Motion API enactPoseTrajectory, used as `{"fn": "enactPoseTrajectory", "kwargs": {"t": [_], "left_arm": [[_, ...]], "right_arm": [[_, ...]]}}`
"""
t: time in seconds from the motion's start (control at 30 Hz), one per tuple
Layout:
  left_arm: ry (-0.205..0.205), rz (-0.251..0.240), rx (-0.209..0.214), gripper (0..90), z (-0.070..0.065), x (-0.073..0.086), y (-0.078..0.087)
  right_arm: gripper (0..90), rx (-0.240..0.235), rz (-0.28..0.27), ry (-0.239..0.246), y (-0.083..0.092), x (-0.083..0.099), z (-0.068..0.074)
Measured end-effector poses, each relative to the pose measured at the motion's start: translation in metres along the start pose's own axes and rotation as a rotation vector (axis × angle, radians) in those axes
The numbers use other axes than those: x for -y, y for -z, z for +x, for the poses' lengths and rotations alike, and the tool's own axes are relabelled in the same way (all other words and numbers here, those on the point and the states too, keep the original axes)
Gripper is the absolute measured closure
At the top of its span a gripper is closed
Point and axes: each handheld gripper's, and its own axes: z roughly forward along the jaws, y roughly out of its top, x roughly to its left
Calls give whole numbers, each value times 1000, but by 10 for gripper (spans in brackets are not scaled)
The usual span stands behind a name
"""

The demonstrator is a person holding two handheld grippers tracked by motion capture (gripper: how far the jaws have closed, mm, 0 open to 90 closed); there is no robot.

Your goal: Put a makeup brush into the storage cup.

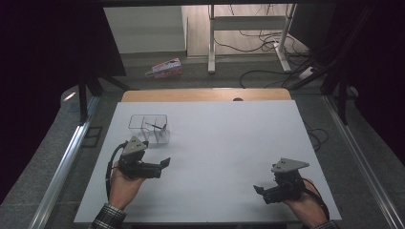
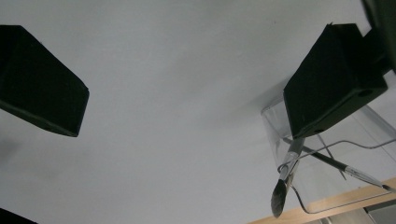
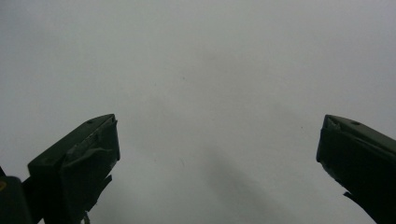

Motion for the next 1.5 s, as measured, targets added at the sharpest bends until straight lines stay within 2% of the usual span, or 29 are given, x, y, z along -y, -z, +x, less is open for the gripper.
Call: {"fn": "enactPoseTrajectory", "kwargs": {"t": [0.33,0.57,1.5], "left_arm": [[4,16,2,11,-2,10,7],[21,30,-2,13,0,19,14],[29,62,-62,13,2,48,37]], "right_arm": [[0,-9,-7,-6,1,0,-1],[0,-12,-16,-11,2,0,-2],[0,-8,-29,-6,5,1,-2]]}}
